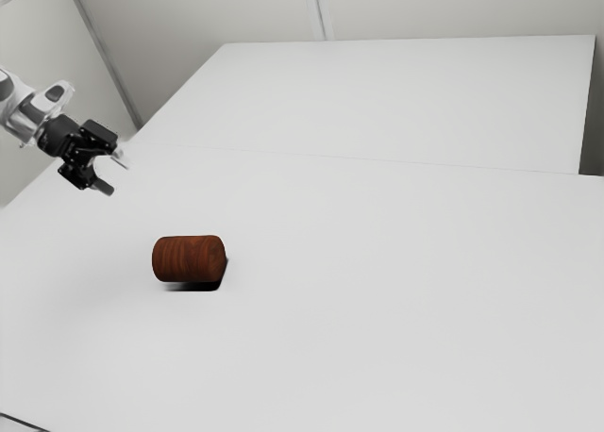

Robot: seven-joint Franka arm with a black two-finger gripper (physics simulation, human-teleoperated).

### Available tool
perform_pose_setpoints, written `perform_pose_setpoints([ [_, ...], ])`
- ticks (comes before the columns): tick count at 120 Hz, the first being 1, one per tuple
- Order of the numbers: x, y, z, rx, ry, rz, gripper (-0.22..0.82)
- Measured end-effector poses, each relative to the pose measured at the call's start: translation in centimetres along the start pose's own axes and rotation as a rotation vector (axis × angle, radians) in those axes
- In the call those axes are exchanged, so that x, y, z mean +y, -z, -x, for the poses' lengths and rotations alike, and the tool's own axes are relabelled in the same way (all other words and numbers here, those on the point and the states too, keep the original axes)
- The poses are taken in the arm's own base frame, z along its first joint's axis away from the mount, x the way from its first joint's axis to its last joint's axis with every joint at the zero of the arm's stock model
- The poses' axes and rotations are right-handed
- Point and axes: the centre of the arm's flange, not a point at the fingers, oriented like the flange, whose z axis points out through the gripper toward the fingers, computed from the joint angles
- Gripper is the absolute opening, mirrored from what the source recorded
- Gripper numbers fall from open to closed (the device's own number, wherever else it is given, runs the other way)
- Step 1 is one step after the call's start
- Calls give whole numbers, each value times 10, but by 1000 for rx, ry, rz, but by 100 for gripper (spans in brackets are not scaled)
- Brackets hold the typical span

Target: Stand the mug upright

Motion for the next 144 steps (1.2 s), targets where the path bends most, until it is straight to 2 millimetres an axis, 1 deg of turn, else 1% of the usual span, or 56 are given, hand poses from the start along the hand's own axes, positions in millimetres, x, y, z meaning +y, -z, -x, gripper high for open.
perform_pose_setpoints([
  [9,-14,-9,-5,-3,-21,41,60],
  [17,-32,-25,-13,-10,-31,89,60],
  [22,-52,-34,-17,-8,-23,118,60],
  [34,-100,-43,-16,10,1,172,60],
  [41,-121,-51,-16,20,7,201,60],
  [48,-143,-65,-16,26,21,239,60],
  [52,-154,-77,-13,30,35,272,60],
  [57,-164,-93,-9,41,53,316,60],
  [62,-171,-103,-8,56,59,346,60],
  [74,-179,-115,-10,96,54,383,60],
  [83,-182,-131,-6,114,60,435,60],
  [98,-171,-145,4,125,37,502,60],
  [111,-161,-149,6,122,-2,538,60],
  [128,-149,-164,5,97,-45,575,60],
  [133,-147,-166,5,94,-54,580,55],
  [144,-146,-168,6,93,-70,586,30],
])
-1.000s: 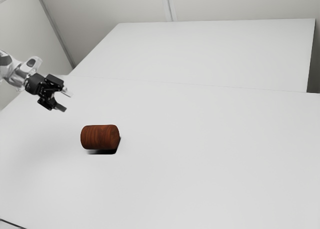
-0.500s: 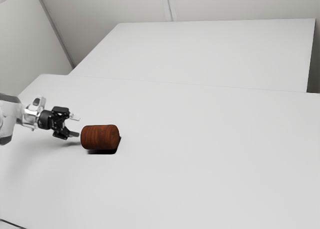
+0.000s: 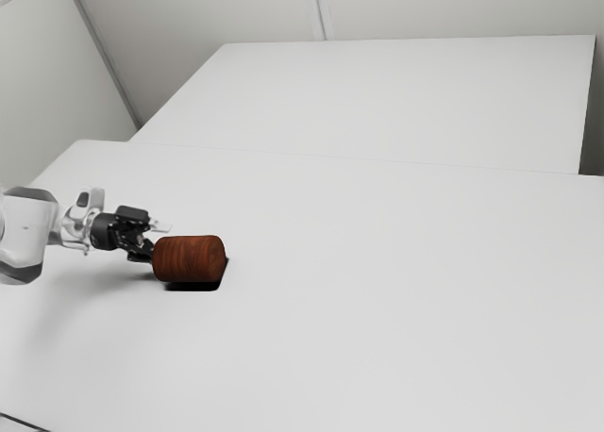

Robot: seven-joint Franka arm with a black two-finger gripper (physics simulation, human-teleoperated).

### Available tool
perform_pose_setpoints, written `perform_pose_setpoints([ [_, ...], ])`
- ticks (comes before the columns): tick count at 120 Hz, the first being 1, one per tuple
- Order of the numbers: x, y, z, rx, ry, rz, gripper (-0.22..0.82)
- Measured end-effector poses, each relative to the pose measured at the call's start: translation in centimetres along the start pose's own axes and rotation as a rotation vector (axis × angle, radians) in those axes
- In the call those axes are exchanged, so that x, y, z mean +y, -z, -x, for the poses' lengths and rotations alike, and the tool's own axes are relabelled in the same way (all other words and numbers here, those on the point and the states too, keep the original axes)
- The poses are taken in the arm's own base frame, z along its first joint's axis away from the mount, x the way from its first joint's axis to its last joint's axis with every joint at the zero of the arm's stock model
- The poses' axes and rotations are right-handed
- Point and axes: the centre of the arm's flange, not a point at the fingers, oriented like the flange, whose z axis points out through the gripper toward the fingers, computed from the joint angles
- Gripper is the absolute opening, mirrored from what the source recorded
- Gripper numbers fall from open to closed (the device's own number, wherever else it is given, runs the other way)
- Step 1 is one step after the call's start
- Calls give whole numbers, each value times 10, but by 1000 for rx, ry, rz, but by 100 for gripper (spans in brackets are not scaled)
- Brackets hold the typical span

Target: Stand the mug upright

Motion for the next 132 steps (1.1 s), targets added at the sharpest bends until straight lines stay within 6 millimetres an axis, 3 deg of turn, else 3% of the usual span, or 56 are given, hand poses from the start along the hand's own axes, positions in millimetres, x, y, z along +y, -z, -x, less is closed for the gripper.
perform_pose_setpoints([
  [11,1,1,0,0,-15,1,10],
  [24,3,1,0,-1,-32,1,-3],
  [45,4,-3,-1,-10,-52,6,-13],
  [63,30,-3,-3,-10,-106,23,-16],
  [72,57,-6,-3,-13,-150,37,-17],
  [94,157,-50,-10,-179,-302,-159,-18],
  [112,207,-68,-23,-345,-390,-526,-18],
  [132,239,-117,-34,-505,-480,-912,-18],
])
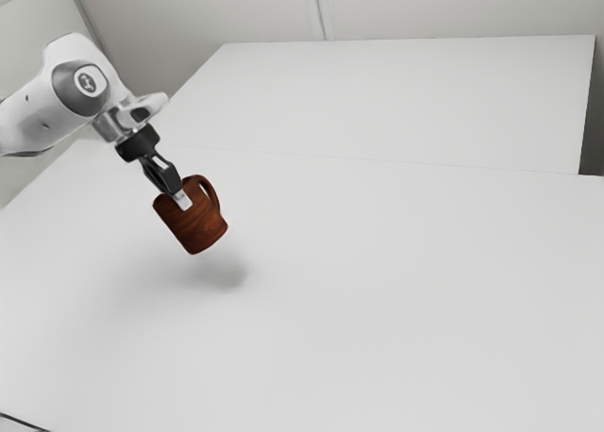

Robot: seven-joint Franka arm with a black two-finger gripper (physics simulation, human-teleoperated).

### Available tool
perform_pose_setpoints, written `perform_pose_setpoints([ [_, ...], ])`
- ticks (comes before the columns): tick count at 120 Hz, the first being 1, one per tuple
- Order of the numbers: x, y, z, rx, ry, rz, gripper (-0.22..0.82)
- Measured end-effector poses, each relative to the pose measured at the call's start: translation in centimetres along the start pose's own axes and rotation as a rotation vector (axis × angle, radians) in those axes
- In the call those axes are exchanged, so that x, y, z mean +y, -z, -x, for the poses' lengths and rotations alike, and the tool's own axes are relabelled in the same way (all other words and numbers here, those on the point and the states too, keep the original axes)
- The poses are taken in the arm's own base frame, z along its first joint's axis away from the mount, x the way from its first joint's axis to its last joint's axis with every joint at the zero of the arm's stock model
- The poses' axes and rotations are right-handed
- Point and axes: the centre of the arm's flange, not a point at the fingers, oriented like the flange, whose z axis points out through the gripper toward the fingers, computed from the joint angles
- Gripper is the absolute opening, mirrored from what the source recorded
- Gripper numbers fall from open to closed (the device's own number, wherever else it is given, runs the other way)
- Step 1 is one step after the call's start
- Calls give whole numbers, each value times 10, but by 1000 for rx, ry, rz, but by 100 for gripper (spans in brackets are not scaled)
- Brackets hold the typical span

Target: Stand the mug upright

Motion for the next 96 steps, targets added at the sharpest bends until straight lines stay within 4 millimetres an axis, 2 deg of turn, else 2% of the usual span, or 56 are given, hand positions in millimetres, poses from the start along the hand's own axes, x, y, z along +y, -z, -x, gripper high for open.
perform_pose_setpoints([
  [13,18,-7,-19,-64,-21,-164,-18],
  [23,20,-21,-19,-87,-2,-244,-18],
  [55,-3,-65,8,-76,114,-367,-18],
  [77,-18,-89,9,-55,185,-374,-18],
  [89,-19,-102,4,-53,204,-365,-11],
  [96,-18,-105,2,-48,216,-363,1],
])
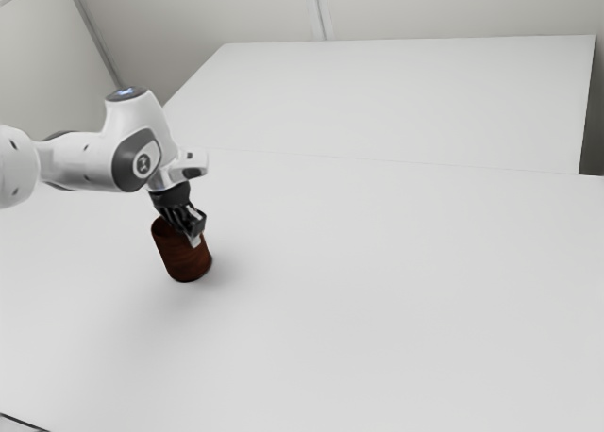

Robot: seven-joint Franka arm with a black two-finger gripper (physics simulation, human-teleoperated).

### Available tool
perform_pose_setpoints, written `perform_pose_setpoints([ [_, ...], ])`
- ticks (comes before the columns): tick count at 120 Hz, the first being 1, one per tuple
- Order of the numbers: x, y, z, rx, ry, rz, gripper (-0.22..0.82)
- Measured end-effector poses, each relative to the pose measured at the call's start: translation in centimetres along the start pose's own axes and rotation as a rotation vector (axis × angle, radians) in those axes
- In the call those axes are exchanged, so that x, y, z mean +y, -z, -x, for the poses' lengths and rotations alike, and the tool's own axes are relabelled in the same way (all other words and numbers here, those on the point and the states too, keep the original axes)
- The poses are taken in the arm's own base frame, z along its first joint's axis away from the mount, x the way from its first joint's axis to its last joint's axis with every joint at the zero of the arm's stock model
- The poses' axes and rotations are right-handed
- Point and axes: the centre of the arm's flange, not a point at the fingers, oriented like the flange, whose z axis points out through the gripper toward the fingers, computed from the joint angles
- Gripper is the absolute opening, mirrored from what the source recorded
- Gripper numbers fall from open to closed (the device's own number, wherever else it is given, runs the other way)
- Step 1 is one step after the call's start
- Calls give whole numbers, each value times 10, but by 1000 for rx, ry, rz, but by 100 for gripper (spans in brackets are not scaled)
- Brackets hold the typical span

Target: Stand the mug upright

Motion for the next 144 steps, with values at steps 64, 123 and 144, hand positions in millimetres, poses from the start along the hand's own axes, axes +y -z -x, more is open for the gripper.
perform_pose_setpoints([
  [64,-10,155,-33,156,102,-28,56],
  [123,18,250,-56,95,88,29,60],
  [144,18,251,-51,73,105,36,60],
])
